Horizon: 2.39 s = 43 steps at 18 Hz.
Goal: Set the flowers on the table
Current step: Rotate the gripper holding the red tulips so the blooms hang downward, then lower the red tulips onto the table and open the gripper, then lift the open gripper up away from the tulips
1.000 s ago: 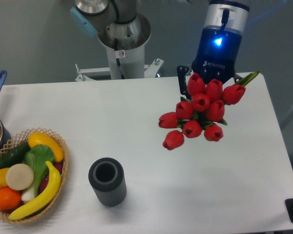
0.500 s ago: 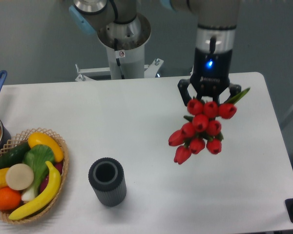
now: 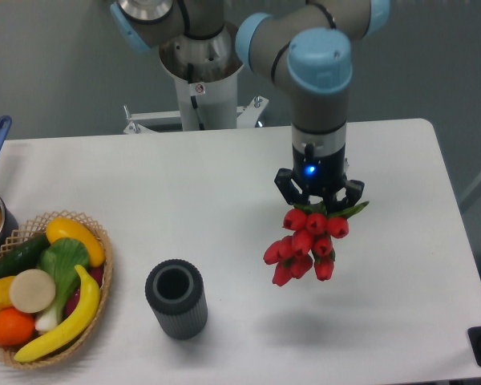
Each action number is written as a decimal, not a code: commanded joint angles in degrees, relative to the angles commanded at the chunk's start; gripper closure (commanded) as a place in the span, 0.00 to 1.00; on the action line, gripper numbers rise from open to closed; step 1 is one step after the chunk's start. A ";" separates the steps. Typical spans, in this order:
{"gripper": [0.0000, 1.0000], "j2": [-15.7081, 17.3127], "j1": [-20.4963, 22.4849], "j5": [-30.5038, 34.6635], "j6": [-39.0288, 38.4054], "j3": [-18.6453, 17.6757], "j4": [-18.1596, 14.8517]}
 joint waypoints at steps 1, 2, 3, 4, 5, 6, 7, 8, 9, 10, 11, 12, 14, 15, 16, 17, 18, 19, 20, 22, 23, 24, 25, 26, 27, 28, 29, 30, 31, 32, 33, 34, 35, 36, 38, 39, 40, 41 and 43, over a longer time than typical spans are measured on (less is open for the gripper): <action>0.57 -0.70 -0.44 0.89 0.00 -0.09 0.00; 0.57 -1.67 -0.88 1.77 0.00 -0.09 0.09; 0.57 -2.90 -1.06 2.47 0.00 -0.09 0.44; 0.57 -4.21 -1.41 2.91 0.00 0.17 0.70; 0.57 -5.27 -1.58 3.01 0.00 0.52 0.70; 0.57 -6.07 -1.76 3.01 0.17 0.79 0.62; 0.57 -6.94 -1.76 3.01 0.18 0.96 0.70; 0.57 -7.74 -1.76 3.09 0.52 1.14 0.62; 0.57 -8.44 -1.76 3.09 1.49 1.40 0.62; 0.57 -8.97 -1.76 3.09 2.45 1.41 0.62; 0.57 -9.23 -1.76 3.09 3.07 1.41 0.53; 0.57 -9.67 -1.76 3.09 3.16 1.41 0.53; 0.55 -10.81 -1.76 3.09 3.16 1.76 0.53; 0.55 -11.34 -1.76 3.09 3.16 2.19 0.44; 0.54 -11.61 -1.76 3.09 3.16 2.37 0.44; 0.52 -11.61 -1.76 3.09 3.25 2.55 0.44; 0.37 -11.61 -1.67 3.01 3.34 2.72 0.53; 0.29 -11.61 -1.67 3.01 3.78 2.81 0.53; 0.29 -11.61 -1.67 3.09 3.87 2.73 0.53; 0.27 -11.44 -1.67 3.09 3.87 2.55 0.62; 0.21 -11.43 -1.67 3.01 3.87 2.64 0.62; 0.14 -11.26 -1.67 3.01 3.87 2.72 0.70; 0.08 -10.82 -1.50 3.01 3.96 2.72 0.70; 0.01 -9.95 -1.41 2.75 4.04 2.72 0.62; 0.00 -8.72 -1.15 2.57 4.04 2.29 0.44; 0.00 -7.49 -0.97 2.39 4.22 1.50 0.18; 0.00 -6.61 -0.36 2.30 4.65 -0.25 0.44; 0.00 -5.30 0.25 2.22 5.79 -1.48 0.61; 0.00 -2.41 0.70 1.08 6.93 -1.67 0.35; 0.00 -0.90 1.14 -0.15 7.03 -1.58 0.35; 0.00 0.94 1.40 -1.11 7.12 -1.58 0.09; 0.00 2.61 1.84 -1.47 7.21 -1.84 -0.17; 0.00 4.11 2.19 -1.48 7.90 -1.93 -0.44; 0.00 5.60 2.54 -1.56 9.04 -2.19 -0.53; 0.00 8.59 5.25 -4.27 14.12 -2.46 -4.28; 0.00 10.00 6.75 -5.85 17.72 -2.46 -7.18; 0.00 11.58 8.33 -6.74 21.15 -2.46 -9.56; 0.00 13.16 10.09 -6.92 24.49 -2.46 -11.67; 0.00 15.89 13.52 -8.32 31.17 -2.46 -15.28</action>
